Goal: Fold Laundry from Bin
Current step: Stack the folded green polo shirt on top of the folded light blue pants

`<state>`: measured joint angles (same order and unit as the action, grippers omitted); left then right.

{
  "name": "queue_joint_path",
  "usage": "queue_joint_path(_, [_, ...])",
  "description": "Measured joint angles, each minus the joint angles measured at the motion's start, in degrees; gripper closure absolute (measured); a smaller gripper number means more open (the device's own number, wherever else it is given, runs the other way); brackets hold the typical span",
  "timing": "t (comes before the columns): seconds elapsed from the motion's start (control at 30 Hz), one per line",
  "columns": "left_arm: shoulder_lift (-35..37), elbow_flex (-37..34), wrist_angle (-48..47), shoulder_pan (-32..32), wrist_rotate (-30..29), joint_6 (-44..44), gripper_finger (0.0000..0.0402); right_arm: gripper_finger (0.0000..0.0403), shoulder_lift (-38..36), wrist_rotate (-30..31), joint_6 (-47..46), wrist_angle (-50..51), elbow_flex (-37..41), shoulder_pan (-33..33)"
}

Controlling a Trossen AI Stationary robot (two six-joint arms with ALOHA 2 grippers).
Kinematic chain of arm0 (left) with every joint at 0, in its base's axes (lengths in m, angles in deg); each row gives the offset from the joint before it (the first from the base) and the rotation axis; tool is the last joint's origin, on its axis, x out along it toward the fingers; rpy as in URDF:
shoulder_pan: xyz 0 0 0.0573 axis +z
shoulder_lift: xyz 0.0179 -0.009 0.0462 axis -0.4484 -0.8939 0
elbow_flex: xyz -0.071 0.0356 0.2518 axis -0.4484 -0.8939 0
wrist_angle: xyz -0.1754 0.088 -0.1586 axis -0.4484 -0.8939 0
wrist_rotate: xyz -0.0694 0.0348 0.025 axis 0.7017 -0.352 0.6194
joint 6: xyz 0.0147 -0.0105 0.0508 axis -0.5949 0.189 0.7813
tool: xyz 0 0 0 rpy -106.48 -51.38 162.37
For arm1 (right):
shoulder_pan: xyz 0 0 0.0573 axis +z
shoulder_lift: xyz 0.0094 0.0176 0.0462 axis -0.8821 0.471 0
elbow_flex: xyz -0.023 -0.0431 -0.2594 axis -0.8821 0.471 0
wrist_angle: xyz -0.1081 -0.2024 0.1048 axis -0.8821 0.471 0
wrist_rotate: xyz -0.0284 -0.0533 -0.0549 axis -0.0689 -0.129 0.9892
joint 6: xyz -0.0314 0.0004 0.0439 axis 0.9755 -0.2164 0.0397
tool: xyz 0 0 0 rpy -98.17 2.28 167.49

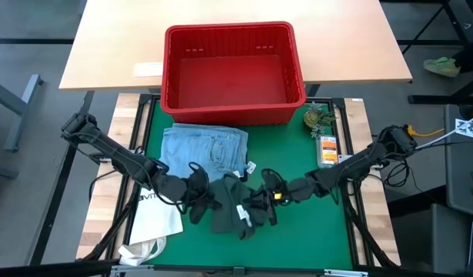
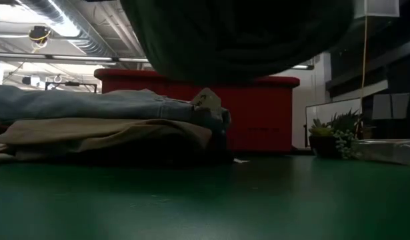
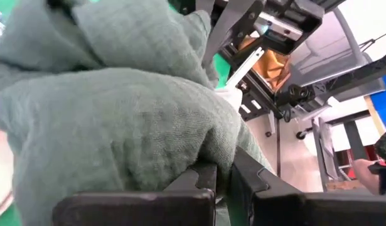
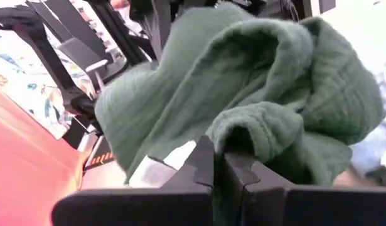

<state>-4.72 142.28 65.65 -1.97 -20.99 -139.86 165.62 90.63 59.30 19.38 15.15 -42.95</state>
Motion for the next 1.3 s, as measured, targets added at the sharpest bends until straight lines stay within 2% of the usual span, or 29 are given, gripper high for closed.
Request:
queue_joint_path(0.2, [4.0, 0.0, -1.8, 2.2, 0.0, 2.6, 0.0397, 0.04, 0.0, -5.2, 4.9, -0.3, -2.5, -5.0])
queue_joint_path(0.53, [14.6, 0.0, -12.6, 6.5, -1.2, 3.0, 0.0397, 0.04, 1.2, -11.3, 13.2, 0.4, -9.7, -13.8])
queue_joint_path(0.77, [20.3, 0.0, -20.7, 9.4, -1.6, 3.0, 0.0397, 0.04, 7.9, -17.2, 15.1, 0.6, -16.5, -18.8])
queue_joint_path(1.07, [28.0, 0.0, -33.8, 14.1, -2.1, 2.9, 0.0397, 0.04, 16.9, -20.1, 19.4, 1.7, -28.1, -24.0])
queue_joint_path(1.3, [30.8, 0.0, -43.2, 17.8, -2.3, 2.4, 0.0397, 0.04, 22.4, -20.5, 19.4, 4.8, -33.2, -25.9])
